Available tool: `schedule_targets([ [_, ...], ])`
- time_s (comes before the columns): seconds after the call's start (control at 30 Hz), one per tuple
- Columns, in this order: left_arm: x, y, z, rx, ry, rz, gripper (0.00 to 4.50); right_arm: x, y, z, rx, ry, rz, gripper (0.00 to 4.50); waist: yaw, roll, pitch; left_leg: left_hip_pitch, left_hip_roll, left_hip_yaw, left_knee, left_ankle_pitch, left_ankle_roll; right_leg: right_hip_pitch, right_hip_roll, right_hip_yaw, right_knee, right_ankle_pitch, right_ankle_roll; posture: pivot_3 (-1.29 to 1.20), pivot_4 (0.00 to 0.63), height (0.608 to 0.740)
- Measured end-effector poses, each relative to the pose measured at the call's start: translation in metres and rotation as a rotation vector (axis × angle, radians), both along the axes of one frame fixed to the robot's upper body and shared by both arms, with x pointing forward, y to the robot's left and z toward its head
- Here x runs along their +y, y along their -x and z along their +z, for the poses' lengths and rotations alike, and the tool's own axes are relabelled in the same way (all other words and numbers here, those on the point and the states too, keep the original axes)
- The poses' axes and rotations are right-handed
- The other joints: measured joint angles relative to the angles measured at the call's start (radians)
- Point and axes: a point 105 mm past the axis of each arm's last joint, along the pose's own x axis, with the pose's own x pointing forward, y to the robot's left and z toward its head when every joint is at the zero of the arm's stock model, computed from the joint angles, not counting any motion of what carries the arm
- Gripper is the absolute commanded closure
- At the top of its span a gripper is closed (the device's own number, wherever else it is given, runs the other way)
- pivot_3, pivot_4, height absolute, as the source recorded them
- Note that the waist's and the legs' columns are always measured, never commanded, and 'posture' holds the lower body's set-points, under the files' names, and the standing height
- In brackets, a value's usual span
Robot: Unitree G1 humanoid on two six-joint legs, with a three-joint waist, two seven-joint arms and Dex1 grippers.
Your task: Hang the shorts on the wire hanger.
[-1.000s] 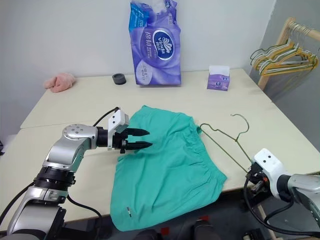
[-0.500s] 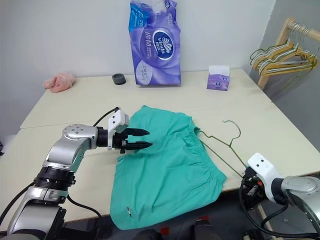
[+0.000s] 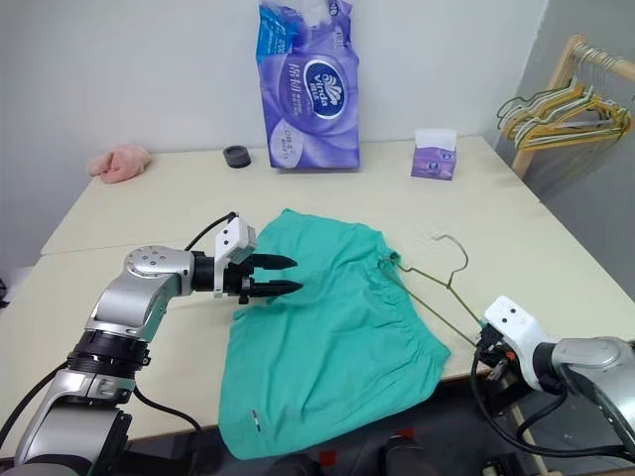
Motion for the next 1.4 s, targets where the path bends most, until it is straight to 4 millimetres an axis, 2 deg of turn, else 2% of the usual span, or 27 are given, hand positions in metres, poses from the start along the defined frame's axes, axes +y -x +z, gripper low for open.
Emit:
schedule_targets([
  [0.1, -0.001, 0.0, 0.0, -0.002, 0.004, -0.003, 1.83, -0.007, -0.008, -0.001, -0.002, 0.034, 0.008, 4.5, 0.0, 0.0, 0.0, 0.0, 0.0, 0.0, 0.0, 0.0, 0.0, 0.0, 0.0, 0.0, 0.0, 0.0, 0.0, -0.13, 0.061, 0.74],
  [0.23, -0.001, 0.001, -0.003, 0.005, 0.004, 0.0, 1.83, -0.007, -0.012, 0.003, 0.0, -0.006, 0.023, 4.5, 0.001, 0.0, 0.0, 0.0, 0.0, 0.0, 0.0, 0.0, 0.0, 0.0, 0.0, 0.0, 0.0, 0.0, 0.0, -0.13, 0.06, 0.74],
  [0.4, 0.002, 0.005, -0.011, 0.025, 0.004, 0.012, 1.83, -0.003, -0.012, 0.03, -0.054, -0.091, 0.017, 4.5, 0.004, 0.0, 0.0, 0.0, 0.0, -0.001, 0.0, 0.0, 0.0, 0.0, 0.0, -0.001, 0.0, 0.0, 0.0, -0.12, 0.059, 0.74],
  [0.47, 0.002, 0.005, -0.01, 0.021, 0.004, 0.013, 1.83, -0.003, -0.009, 0.032, -0.051, -0.114, 0.003, 4.5, 0.006, 0.0, 0.0, 0.0, 0.0, -0.001, 0.0, 0.0, 0.0, 0.0, 0.0, -0.001, 0.0, 0.0, 0.0, -0.11, 0.059, 0.74],
  [0.7, 0.005, 0.004, -0.004, 0.011, 0.039, 0.027, 1.83, -0.025, 0.012, 0.012, 0.03, -0.127, -0.153, 4.5, 0.027, 0.0, 0.0, 0.0, 0.0, 0.0, 0.0, 0.0, 0.0, 0.0, 0.0, 0.0, 0.001, 0.0, 0.0, -0.13, 0.063, 0.74],
  [1.07, -0.003, 0.008, 0.005, 0.025, 0.071, -0.026, 1.83, -0.031, 0.014, 0.002, 0.037, -0.135, -0.213, 4.5, 0.026, 0.0, 0.0, 0.0, 0.0, 0.0, 0.0, 0.0, 0.0, 0.0, 0.0, 0.0, 0.001, 0.0, 0.0, -0.13, 0.065, 0.74],
  [1.17, -0.003, 0.008, 0.006, 0.024, 0.07, -0.025, 1.83, -0.037, 0.022, -0.002, 0.056, -0.13, -0.241, 4.5, 0.027, 0.0, 0.0, 0.0, 0.0, 0.0, 0.0, 0.0, 0.0, 0.0, 0.0, 0.0, 0.001, 0.0, 0.0, -0.13, 0.066, 0.74],
  [1.4, -0.004, 0.008, 0.007, 0.016, 0.068, -0.024, 1.83, -0.037, 0.027, -0.005, 0.067, -0.138, -0.257, 4.5, 0.026, 0.0, 0.0, 0.0, 0.0, 0.0, 0.0, 0.0, 0.0, 0.0, 0.0, 0.0, 0.001, 0.0, 0.0, -0.14, 0.069, 0.74],
])
